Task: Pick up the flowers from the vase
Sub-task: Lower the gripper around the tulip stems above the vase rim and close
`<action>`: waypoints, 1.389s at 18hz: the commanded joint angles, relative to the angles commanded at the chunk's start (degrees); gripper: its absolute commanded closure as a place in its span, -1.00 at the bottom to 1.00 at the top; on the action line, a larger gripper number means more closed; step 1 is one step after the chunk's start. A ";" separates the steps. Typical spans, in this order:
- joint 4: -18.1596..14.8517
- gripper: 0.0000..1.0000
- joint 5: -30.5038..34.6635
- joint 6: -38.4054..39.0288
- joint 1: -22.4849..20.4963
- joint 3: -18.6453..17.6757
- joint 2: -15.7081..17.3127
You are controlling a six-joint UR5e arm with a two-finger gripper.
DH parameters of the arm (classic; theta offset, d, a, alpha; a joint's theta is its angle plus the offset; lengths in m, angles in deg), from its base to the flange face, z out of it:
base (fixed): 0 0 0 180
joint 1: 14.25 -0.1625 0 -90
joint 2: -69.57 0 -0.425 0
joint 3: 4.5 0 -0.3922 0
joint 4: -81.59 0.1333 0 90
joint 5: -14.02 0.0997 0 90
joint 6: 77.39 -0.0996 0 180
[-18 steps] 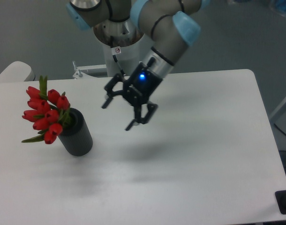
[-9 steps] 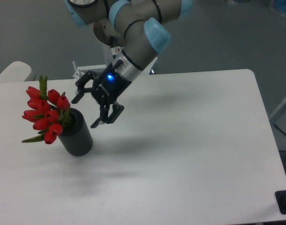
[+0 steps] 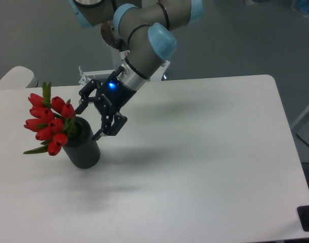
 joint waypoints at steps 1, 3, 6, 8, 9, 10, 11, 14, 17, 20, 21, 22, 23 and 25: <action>0.00 -1.00 0.00 0.35 0.18 -0.52 0.18; 0.53 -1.00 -0.44 0.27 0.35 -2.63 0.35; 0.44 -1.00 -0.18 0.88 0.62 -2.55 0.27; 0.35 -1.00 -0.52 1.40 1.32 -2.81 0.27; 0.44 -1.00 -0.79 2.62 1.76 -2.81 0.09; 0.53 -1.00 -0.79 4.20 2.11 -2.73 -0.08; 0.61 -1.00 -0.79 5.09 2.37 -2.64 -0.17; 0.70 -1.00 -0.79 5.10 3.16 -2.46 -0.70; 1.84 -1.00 -0.79 5.01 3.96 -2.64 -1.67; 1.76 -1.00 -0.79 5.19 4.92 -1.94 -2.54; 1.84 -1.00 -0.88 5.19 5.10 -1.85 -2.72; 1.84 -1.00 -0.88 5.19 5.10 -1.76 -2.72; 1.84 -1.00 -1.05 5.27 5.10 -1.76 -2.63; 1.84 -1.00 -1.14 5.36 5.10 -1.06 -2.55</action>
